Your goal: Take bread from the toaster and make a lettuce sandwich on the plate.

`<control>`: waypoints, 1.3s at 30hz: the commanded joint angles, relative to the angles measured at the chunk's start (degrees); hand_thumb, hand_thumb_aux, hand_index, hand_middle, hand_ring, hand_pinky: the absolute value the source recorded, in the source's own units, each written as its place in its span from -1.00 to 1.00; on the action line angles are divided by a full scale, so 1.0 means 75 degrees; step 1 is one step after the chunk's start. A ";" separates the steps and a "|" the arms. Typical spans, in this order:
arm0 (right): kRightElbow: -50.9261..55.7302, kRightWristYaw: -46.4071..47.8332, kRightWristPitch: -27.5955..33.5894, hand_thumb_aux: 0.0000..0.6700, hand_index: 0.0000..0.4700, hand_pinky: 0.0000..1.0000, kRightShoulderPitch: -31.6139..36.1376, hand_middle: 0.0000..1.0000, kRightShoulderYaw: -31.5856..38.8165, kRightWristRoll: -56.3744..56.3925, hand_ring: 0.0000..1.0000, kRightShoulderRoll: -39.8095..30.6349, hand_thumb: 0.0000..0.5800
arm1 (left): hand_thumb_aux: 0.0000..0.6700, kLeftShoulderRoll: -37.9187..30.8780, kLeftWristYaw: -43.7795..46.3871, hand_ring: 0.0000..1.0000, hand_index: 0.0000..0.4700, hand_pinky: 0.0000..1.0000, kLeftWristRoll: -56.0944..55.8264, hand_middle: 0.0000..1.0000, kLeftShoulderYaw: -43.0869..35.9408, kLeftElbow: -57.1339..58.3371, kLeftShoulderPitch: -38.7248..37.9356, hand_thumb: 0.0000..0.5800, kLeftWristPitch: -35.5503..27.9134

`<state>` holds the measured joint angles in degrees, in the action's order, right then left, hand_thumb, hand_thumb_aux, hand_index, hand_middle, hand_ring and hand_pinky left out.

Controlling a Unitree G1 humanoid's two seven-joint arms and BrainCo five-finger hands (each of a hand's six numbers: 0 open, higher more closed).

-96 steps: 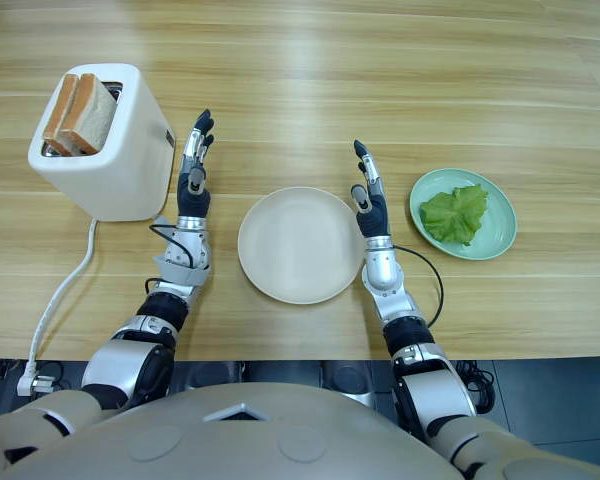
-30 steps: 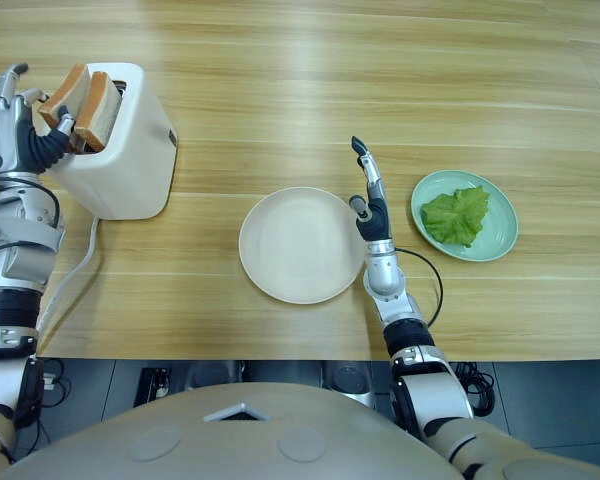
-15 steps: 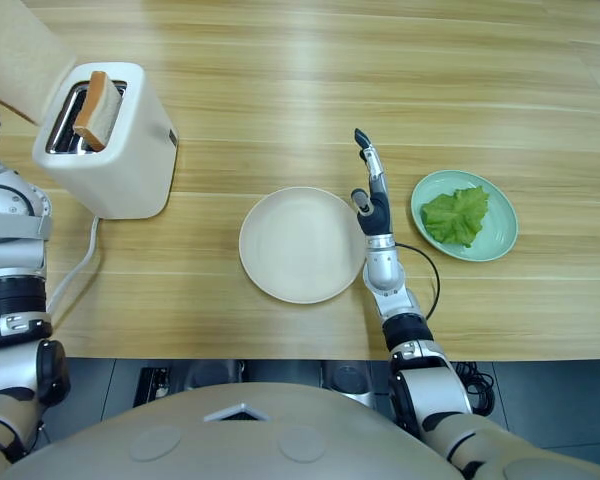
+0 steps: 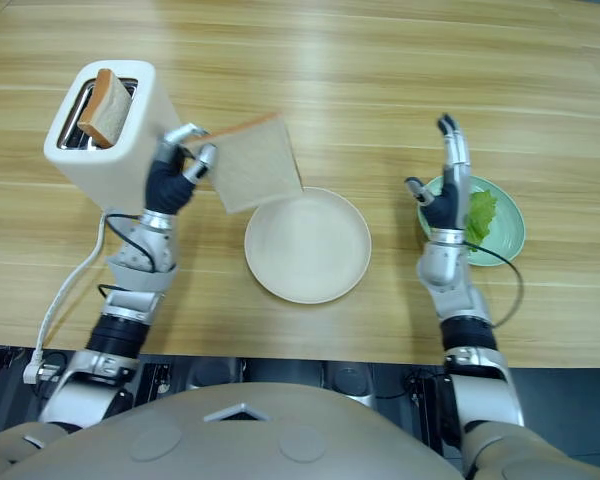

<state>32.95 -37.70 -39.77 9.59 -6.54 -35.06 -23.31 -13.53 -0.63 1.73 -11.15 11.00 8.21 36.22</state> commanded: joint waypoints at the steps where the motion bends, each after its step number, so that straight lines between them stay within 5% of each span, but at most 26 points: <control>1: 0.0602 -0.1035 0.1654 -1.00 -1.00 -1.00 -0.0082 -1.00 -0.0041 -0.0849 -1.00 -0.0675 -1.00 | 1.00 0.0404 0.0686 1.00 0.96 1.00 -0.0072 1.00 -0.0424 0.0564 -0.0232 1.00 -0.0267; 9: 0.2808 -0.1465 0.3069 -1.00 -1.00 -1.00 0.0287 -1.00 0.0664 -0.1085 -1.00 -0.1780 -1.00 | 1.00 0.0793 0.0877 1.00 0.96 1.00 0.0696 1.00 -0.0542 0.2199 -0.0101 1.00 -0.0236; 20: 0.5087 -0.0452 0.3731 -1.00 -1.00 -1.00 0.0965 -1.00 0.1908 -0.0803 -1.00 -0.1762 -1.00 | 1.00 0.0436 0.0807 1.00 0.96 1.00 0.2167 1.00 -0.1015 0.3237 -0.0065 1.00 -0.0462; 21: 0.5143 -0.0424 0.3759 -1.00 -1.00 -1.00 0.0992 -1.00 0.1997 -0.0802 -1.00 -0.1768 -1.00 | 1.00 0.0339 0.0780 0.81 0.96 0.81 0.2330 0.81 -0.1065 0.3152 -0.0116 1.00 -0.0507; 22: 0.5170 -0.0423 0.3770 -1.00 -1.00 -1.00 0.1014 -1.00 0.2089 -0.0810 -1.00 -0.1781 -1.00 | 0.73 0.0249 0.0725 -0.54 0.70 -0.54 0.2489 -0.54 -0.1092 0.3027 -0.0165 0.96 -0.0534; 23: 0.5185 -0.0436 0.3777 -1.00 -1.00 -1.00 0.1048 -1.00 0.2214 -0.0842 -1.00 -0.1784 -1.00 | 0.06 0.0166 0.0621 -1.00 0.04 -1.00 0.2626 -1.00 -0.1084 0.2869 -0.0219 0.56 -0.0572; 24: 0.5187 -0.0449 0.3775 -1.00 -1.00 -1.00 0.1080 -1.00 0.2330 -0.0870 -1.00 -0.1784 -1.00 | 0.06 0.0091 0.0559 -1.00 0.04 -1.00 0.2727 -1.00 -0.1077 0.2705 -0.0255 0.56 -0.0601; 25: 0.5175 -0.0467 0.3761 -1.00 -1.00 -1.00 0.1110 -1.00 0.2442 -0.0898 -1.00 -0.1781 -1.00 | -1.00 0.0003 0.0427 -1.00 -1.00 -1.00 0.2901 -1.00 -0.1063 0.2504 -0.0280 -1.00 -0.0639; 26: 0.5157 -0.0514 0.3754 -1.00 -1.00 -1.00 0.1133 -1.00 0.2527 -0.0905 -1.00 -0.1780 -1.00 | -1.00 -0.0073 0.0250 -1.00 -1.00 -1.00 0.3107 -1.00 -0.1044 0.2330 -0.0281 -1.00 -0.0712; 27: 0.5140 -0.0576 0.3762 -0.80 -0.81 -1.00 0.1156 -1.00 0.2602 -0.0899 -1.00 -0.1790 -0.63 | -1.00 -0.0142 0.0079 -1.00 -1.00 -1.00 0.3284 -1.00 -0.1011 0.2185 -0.0257 -1.00 -0.0763; 28: 0.5125 -0.0663 0.3781 0.12 0.10 -1.00 0.1172 -1.00 0.2646 -0.0883 -1.00 -0.1805 0.61 | -1.00 -0.0200 -0.0129 -1.00 -1.00 -1.00 0.3453 -1.00 -0.0959 0.2055 -0.0225 -1.00 -0.0801; 29: 0.5113 -0.0748 0.3800 0.29 0.26 -1.00 0.1184 -1.00 0.2675 -0.0858 -1.00 -0.1825 0.75 | -1.00 -0.0246 -0.0321 -1.00 -1.00 -1.00 0.3607 -1.00 -0.0905 0.1932 -0.0192 -1.00 -0.0864; 30: 0.5103 -0.0829 0.3816 0.75 0.71 -1.00 0.1196 -1.00 0.2712 -0.0829 -1.00 -0.1851 0.97 | -1.00 -0.0307 -0.0493 -1.00 -1.00 -1.00 0.3750 -1.00 -0.0865 0.1793 -0.0160 -1.00 -0.0909; 31: 0.5087 -0.0897 0.3823 1.00 0.96 -0.98 0.1206 -0.98 0.2742 -0.0813 -0.98 -0.1875 1.00 | -1.00 -0.0371 -0.0699 -1.00 -1.00 -1.00 0.3894 -1.00 -0.0785 0.1625 -0.0130 -1.00 -0.0976; 39: 0.4917 -0.1559 0.3822 1.00 0.96 -0.89 0.1267 -0.89 0.2932 -0.0776 -0.89 -0.2029 1.00 | -1.00 -0.0626 -0.2016 -1.00 -1.00 -1.00 0.4503 -1.00 -0.0191 0.0667 -0.0105 -1.00 -0.1261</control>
<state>70.60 -48.38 -11.36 19.32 14.81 -41.09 -38.06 -18.17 -14.76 34.53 -12.43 17.06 7.99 27.53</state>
